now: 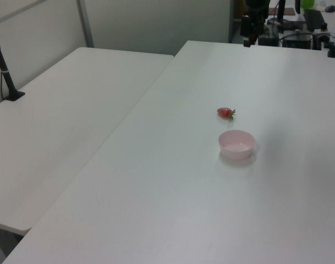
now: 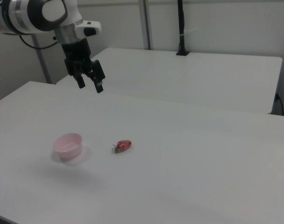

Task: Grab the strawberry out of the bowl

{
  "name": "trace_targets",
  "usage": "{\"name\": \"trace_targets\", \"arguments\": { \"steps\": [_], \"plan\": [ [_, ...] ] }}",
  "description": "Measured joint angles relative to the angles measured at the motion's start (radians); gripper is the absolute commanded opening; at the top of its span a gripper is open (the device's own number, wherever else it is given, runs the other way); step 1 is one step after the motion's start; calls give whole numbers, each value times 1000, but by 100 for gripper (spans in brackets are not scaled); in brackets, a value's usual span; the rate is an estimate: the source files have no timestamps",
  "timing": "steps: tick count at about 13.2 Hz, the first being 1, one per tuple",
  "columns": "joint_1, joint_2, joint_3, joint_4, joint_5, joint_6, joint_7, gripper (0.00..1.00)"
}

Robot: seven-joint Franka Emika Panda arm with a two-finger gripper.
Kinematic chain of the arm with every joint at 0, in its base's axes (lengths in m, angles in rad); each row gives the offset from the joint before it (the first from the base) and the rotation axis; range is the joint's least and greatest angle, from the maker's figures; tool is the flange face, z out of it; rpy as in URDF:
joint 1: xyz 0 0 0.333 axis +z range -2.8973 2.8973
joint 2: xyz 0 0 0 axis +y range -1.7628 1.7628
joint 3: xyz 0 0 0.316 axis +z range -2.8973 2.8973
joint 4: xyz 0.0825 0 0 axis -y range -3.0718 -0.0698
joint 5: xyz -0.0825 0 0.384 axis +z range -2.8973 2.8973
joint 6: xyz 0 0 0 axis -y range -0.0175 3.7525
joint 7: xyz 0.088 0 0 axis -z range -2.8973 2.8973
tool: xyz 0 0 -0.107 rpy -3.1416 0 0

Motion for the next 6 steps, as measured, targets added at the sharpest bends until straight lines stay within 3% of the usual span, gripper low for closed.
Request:
{"name": "trace_targets", "arguments": {
  "steps": [6],
  "plan": [
    [3,-1,-13,0,0,28,-16,100]
  ]
}}
